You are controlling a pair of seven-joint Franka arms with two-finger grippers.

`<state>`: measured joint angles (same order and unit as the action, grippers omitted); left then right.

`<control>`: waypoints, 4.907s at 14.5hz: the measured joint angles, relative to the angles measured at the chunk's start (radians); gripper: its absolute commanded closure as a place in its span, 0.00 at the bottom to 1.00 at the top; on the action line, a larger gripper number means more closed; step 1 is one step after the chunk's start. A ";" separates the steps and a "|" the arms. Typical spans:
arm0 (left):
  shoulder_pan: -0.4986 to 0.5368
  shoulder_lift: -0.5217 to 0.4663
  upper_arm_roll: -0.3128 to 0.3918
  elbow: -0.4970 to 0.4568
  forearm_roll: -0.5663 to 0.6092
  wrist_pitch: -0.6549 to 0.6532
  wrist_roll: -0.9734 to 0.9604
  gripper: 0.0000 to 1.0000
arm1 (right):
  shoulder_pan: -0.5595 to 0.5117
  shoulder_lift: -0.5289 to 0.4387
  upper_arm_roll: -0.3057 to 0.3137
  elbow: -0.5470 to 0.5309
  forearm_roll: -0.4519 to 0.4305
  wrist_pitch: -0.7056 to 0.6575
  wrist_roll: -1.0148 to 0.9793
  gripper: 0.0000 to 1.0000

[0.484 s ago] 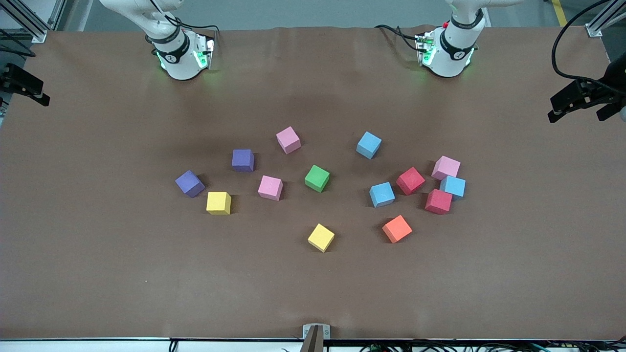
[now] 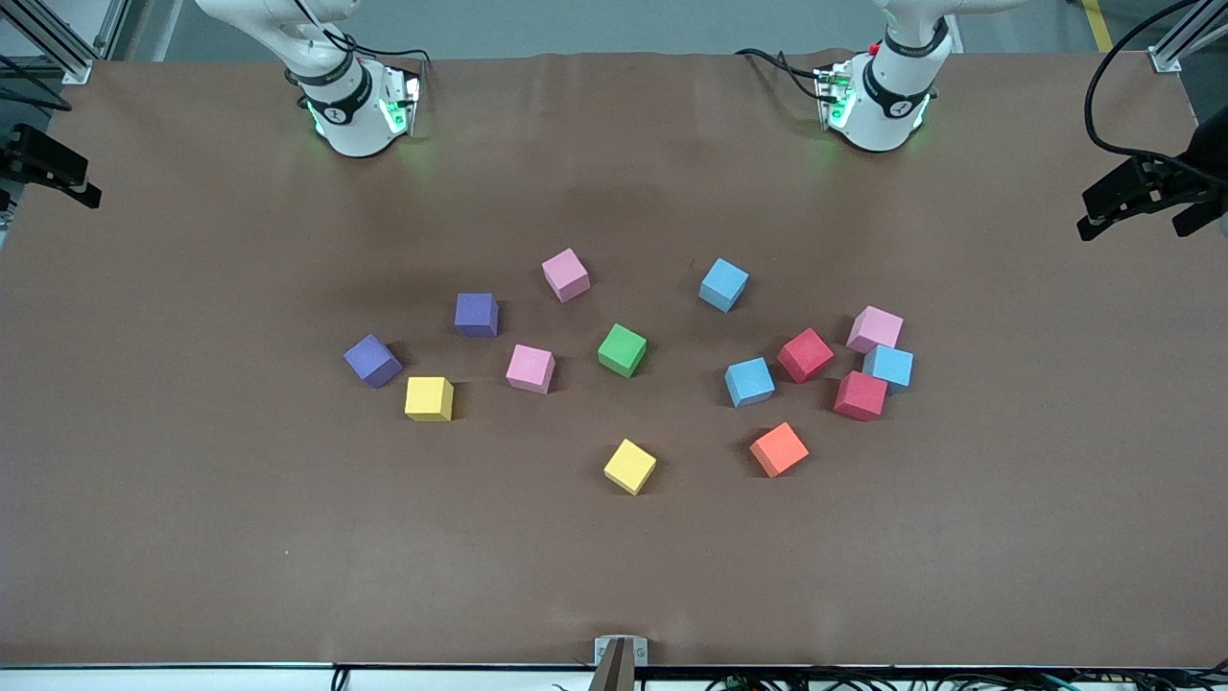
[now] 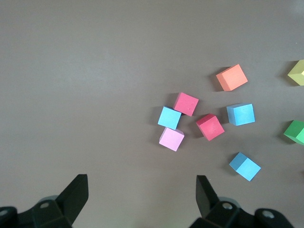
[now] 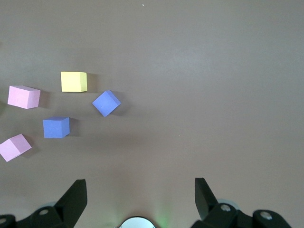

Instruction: Arrange 11 blocks into digit 3

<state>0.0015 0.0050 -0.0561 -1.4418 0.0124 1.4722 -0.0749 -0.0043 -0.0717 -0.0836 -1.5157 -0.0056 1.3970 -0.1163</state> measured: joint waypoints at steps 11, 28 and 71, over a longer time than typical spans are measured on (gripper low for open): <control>-0.005 0.103 -0.011 -0.006 -0.014 0.026 0.007 0.00 | -0.001 0.000 -0.007 -0.001 0.024 0.006 0.000 0.00; -0.046 0.171 -0.372 -0.194 -0.088 0.048 -0.062 0.03 | -0.061 0.195 -0.018 -0.003 0.024 0.201 0.000 0.00; -0.024 0.444 -0.589 -0.882 0.478 1.189 -0.526 0.44 | 0.751 0.311 0.012 -0.636 0.063 0.942 1.807 0.00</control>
<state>-0.0222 0.4487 -0.6446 -2.3235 0.4907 2.6614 -0.6008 0.7466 0.2393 -0.0718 -2.1515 0.0579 2.3386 1.6908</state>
